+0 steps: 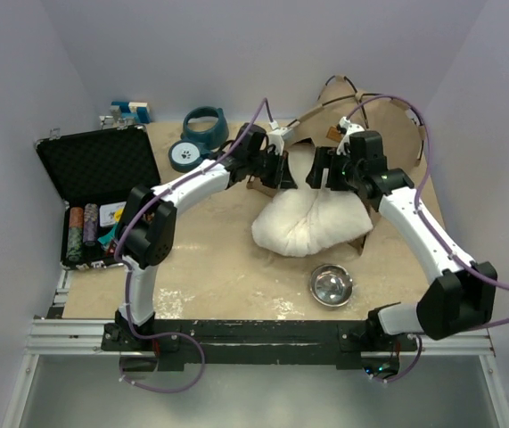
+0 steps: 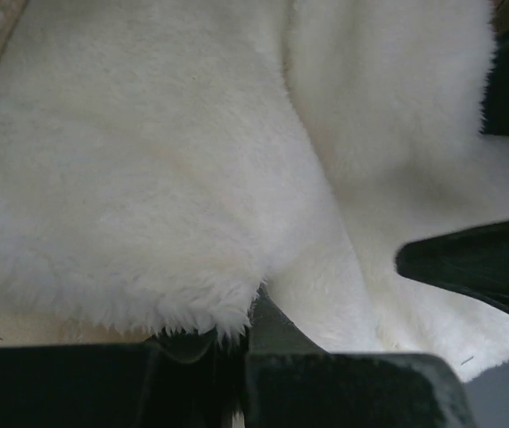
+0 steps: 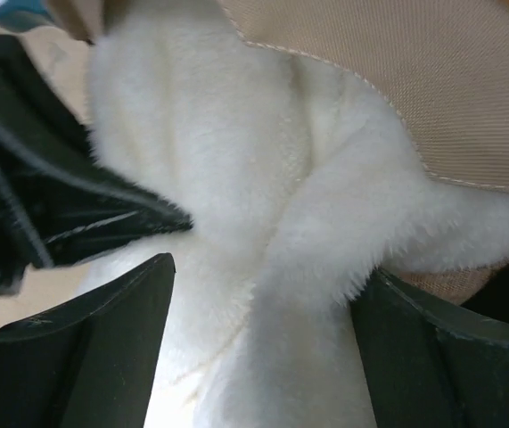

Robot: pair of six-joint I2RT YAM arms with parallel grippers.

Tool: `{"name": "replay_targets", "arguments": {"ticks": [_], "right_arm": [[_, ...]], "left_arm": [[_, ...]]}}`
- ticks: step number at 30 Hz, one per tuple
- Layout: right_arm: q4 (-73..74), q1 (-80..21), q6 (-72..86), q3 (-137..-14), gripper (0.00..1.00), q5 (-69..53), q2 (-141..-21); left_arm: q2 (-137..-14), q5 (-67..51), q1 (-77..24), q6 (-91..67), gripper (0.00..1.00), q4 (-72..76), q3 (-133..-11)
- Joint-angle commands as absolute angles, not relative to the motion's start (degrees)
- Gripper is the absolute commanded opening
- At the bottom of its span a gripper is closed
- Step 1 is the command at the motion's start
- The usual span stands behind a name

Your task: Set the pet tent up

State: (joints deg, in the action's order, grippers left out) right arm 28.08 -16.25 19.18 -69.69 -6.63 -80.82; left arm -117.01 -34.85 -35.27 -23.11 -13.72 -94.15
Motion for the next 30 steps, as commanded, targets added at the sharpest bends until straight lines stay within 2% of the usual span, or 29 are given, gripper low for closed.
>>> {"name": "replay_targets", "arguments": {"ticks": [1, 4, 8, 12, 16, 22, 23, 26, 30], "right_arm": [[24.69, -17.93, 14.16, -70.14, 0.85, -11.08, -74.63], [26.36, -17.93, 11.96, -71.01, 0.9, -11.6, -72.87], [29.96, -17.93, 6.6, -74.17, 0.92, -17.4, -72.6], [31.72, -17.84, 6.33, -76.99, 0.95, -12.31, -73.04], [33.39, -17.84, 6.06, -80.06, 0.98, -10.55, -72.68], [38.23, -17.84, 2.12, -81.56, 0.99, -16.24, -69.79], [39.02, -17.84, 0.37, -82.0, 0.99, -18.7, -68.65], [33.95, -17.84, 0.35, -83.23, 0.99, -20.04, -64.79], [33.13, -17.84, 0.27, -90.33, 0.99, -15.13, -66.87]], "left_arm": [[-117.06, -35.87, -36.65, -25.57, 0.01, -3.25, -100.18], [-119.18, -33.4, -36.65, -26.45, 0.0, -2.9, -103.0], [-121.19, -31.03, -36.82, -23.21, 0.0, -5.0, -106.86], [-124.71, -25.42, -37.0, -20.22, 0.0, -10.45, -112.4], [-126.3, -19.52, -36.83, -19.86, 0.0, -11.78, -112.86], [-123.66, -23.46, -35.77, -19.6, 0.02, -7.56, -109.07], [-123.84, -24.95, -35.34, -19.6, 0.07, -7.91, -109.68], [-123.67, -32.24, -34.89, -17.85, 0.43, -9.92, -112.84], [-114.65, -37.7, -34.72, -13.99, 0.81, -10.38, -108.92]]}}
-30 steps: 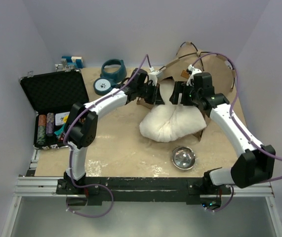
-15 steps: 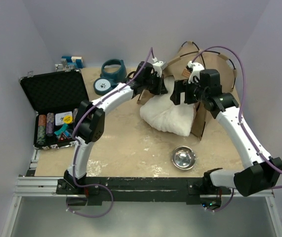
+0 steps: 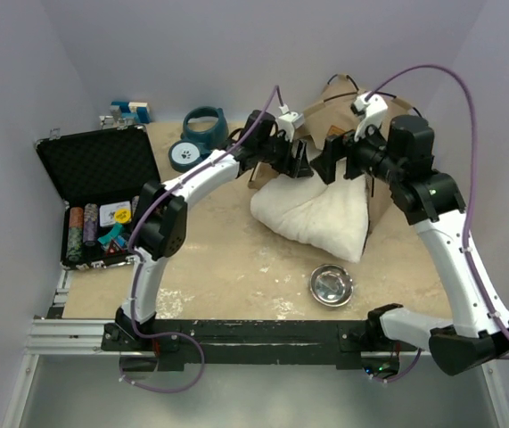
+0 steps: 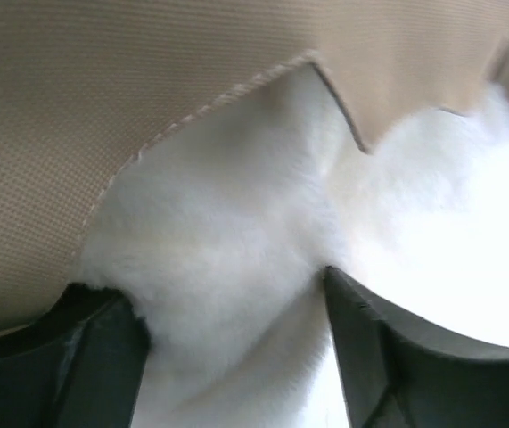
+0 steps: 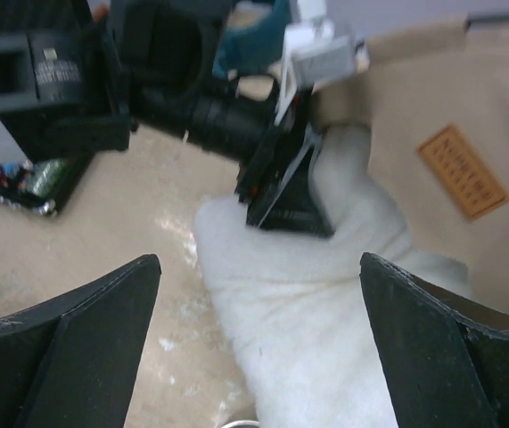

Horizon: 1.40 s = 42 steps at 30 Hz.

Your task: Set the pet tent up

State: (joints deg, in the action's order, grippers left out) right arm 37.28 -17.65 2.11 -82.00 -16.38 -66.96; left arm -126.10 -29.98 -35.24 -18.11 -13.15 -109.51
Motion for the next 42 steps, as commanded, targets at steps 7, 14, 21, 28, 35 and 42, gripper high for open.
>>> {"name": "replay_targets", "arguments": {"ticks": [7, 14, 21, 28, 35, 42], "right_arm": [[32.26, -17.05, -1.93, -97.64, 0.99, -4.31, -71.72], [31.55, -16.0, -3.6, -100.19, 0.98, 2.1, -76.2], [30.68, -14.86, -7.47, -104.23, 0.98, 8.08, -82.78], [29.53, -14.24, -10.28, -106.79, 0.99, 13.08, -88.94], [32.51, -9.59, -8.79, -105.73, 0.77, 5.82, -94.21], [34.89, -7.12, -7.3, -106.0, 0.2, -6.4, -95.36]], "left_arm": [[-92.14, -37.27, -29.97, -12.4, 0.99, -5.0, -86.61], [-76.39, -28.4, -32.16, -16.87, 1.0, -7.47, -57.26], [-71.8, -25.31, -39.19, -16.79, 0.84, -3.61, -44.57], [-83.83, -20.48, -43.5, -18.45, 0.7, 8.51, -48.94], [-98.77, -15.83, -44.47, -19.16, 0.6, 15.2, -63.78], [-106.25, -10.12, -45.0, -23.37, 0.5, 21.35, -71.89]]}}
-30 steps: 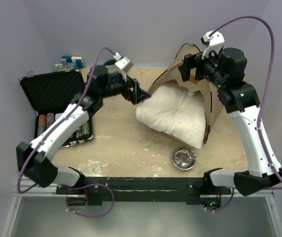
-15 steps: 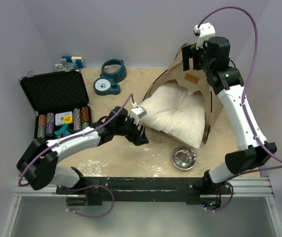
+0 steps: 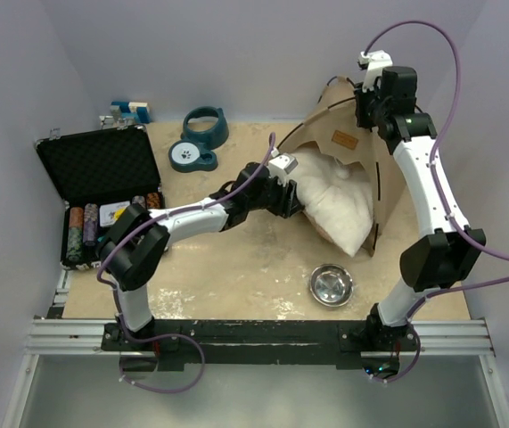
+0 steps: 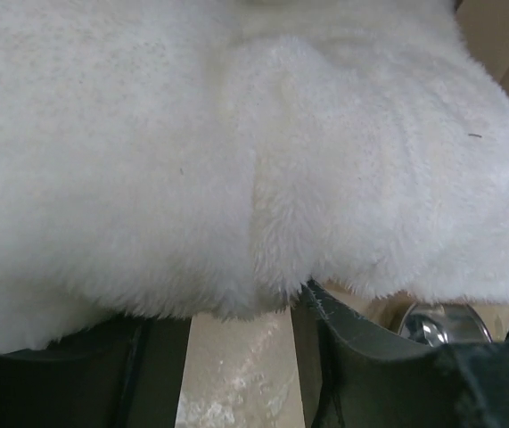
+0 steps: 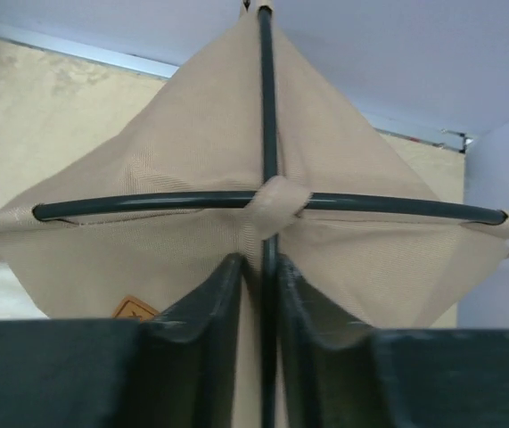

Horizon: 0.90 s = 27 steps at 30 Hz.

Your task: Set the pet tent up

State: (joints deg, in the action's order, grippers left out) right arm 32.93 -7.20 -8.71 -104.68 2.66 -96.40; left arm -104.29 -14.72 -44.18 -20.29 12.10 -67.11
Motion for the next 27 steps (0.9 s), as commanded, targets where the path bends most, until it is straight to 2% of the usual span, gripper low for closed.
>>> {"name": "replay_targets", "arguments": {"ticks": [1, 3, 4, 17, 18, 20, 23, 24, 27], "right_arm": [[35.07, -7.03, -7.03, -106.17, 0.13, -7.46, -95.62], [35.42, -6.86, -6.42, -106.35, 0.02, -8.78, -95.8], [35.68, -6.77, -6.16, -106.43, 0.0, -9.57, -95.89], [36.74, -0.18, -1.5, -106.96, 0.0, -16.34, -97.21], [36.65, -0.26, -1.41, -106.96, 0.0, -16.7, -97.64], [36.74, 1.56, -1.23, -107.14, 0.0, -17.4, -98.08], [36.65, 2.2, -1.23, -107.4, 0.0, -17.75, -98.09], [36.65, 2.28, -1.23, -107.23, 0.0, -17.84, -98.09], [36.04, 2.37, -1.05, -106.79, 0.0, -17.67, -97.91]], "left_arm": [[-106.96, -9.06, -45.26, -23.38, 0.48, 21.97, -72.85], [-108.54, -6.43, -45.79, -23.38, 0.45, 22.85, -74.52], [-109.59, -5.37, -45.79, -23.38, 0.43, 23.11, -75.4], [-124.97, -1.14, -47.99, -21.8, 0.38, 22.51, -87.27], [-124.89, -2.36, -47.99, -21.19, 0.42, 21.11, -87.71], [-122.01, -7.0, -47.9, -17.95, 0.55, 21.09, -85.45], [-111.48, -13.78, -47.73, -9.34, 0.83, 23.73, -76.49], [-107.7, -16.06, -47.46, -6.36, 0.9, 23.12, -73.68], [-99.69, -23.79, -46.32, 3.47, 0.98, 16.11, -69.71]]}}
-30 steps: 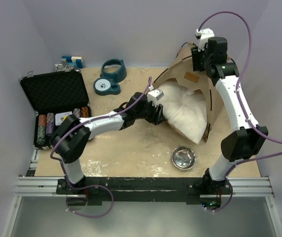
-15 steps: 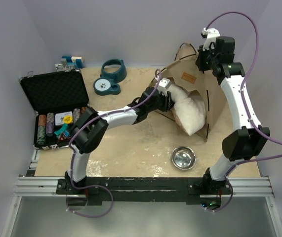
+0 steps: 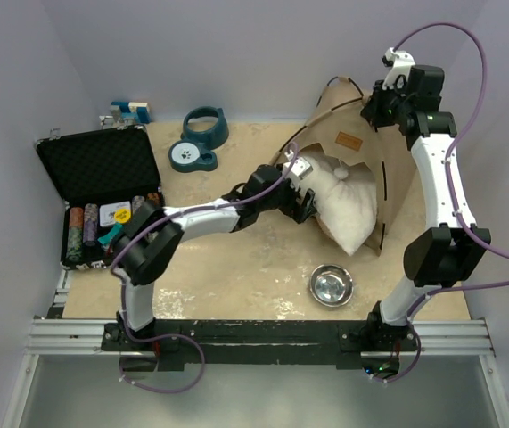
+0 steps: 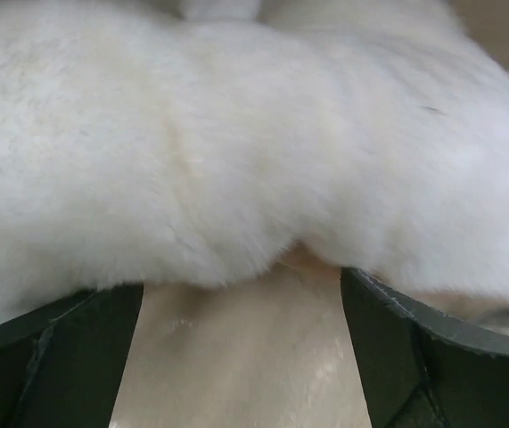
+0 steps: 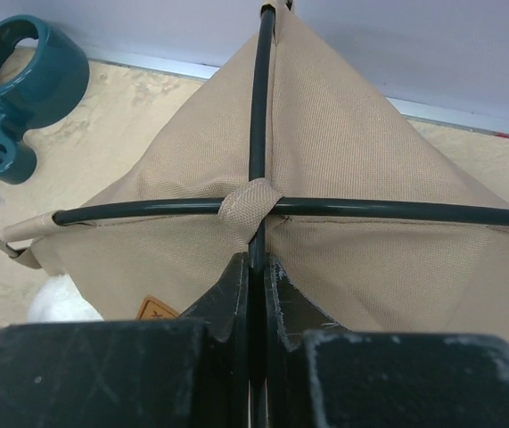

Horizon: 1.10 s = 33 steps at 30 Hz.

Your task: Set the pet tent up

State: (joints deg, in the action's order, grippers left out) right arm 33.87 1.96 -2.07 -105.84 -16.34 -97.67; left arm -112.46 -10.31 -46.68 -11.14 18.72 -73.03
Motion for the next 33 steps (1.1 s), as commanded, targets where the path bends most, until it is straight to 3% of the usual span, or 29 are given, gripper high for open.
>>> {"name": "replay_targets", "arguments": {"ticks": [1, 8, 21, 23, 24, 27, 28, 30, 33], "right_arm": [[35.95, 2.37, -1.14, -106.7, 0.0, -17.67, -98.0], [35.33, 2.37, -0.53, -105.21, 0.0, -17.93, -97.38], [35.07, 2.37, -0.44, -104.24, 0.0, -18.46, -97.91], [35.24, 2.37, -0.44, -104.06, 0.0, -18.46, -97.82], [35.24, 2.37, -0.44, -103.98, 0.0, -18.46, -97.74], [35.42, 2.37, -0.44, -103.71, 0.0, -18.63, -97.47], [35.51, 2.37, -0.44, -103.71, 0.0, -18.81, -97.47], [35.77, 2.37, -0.44, -103.45, 0.0, -19.33, -97.38], [35.86, 2.37, 1.32, -103.01, 0.0, -19.77, -97.21]], "left_arm": [[-98.01, -27.65, -45.62, 6.82, 0.97, 13.47, -68.91], [-94.74, -39.98, -45.7, 28.9, 0.98, 4.56, -69.34], [-115.82, -26.03, -54.58, 44.47, 0.98, 10.36, -89.11], [-118.81, -23.39, -54.76, 42.82, 0.86, 12.82, -90.61], [-120.05, -21.2, -54.67, 40.98, 0.75, 14.31, -91.49], [-122.87, -13.91, -53.44, 31.85, 0.24, 22.11, -92.99], [-123.31, -10.84, -52.83, 27.38, 0.12, 25.98, -92.99], [-124.62, -7.05, -51.42, 20.6, 0.0, 29.87, -94.65], [-128.83, -0.46, -49.49, 11.81, 0.0, 31.11, -100.97]]}}
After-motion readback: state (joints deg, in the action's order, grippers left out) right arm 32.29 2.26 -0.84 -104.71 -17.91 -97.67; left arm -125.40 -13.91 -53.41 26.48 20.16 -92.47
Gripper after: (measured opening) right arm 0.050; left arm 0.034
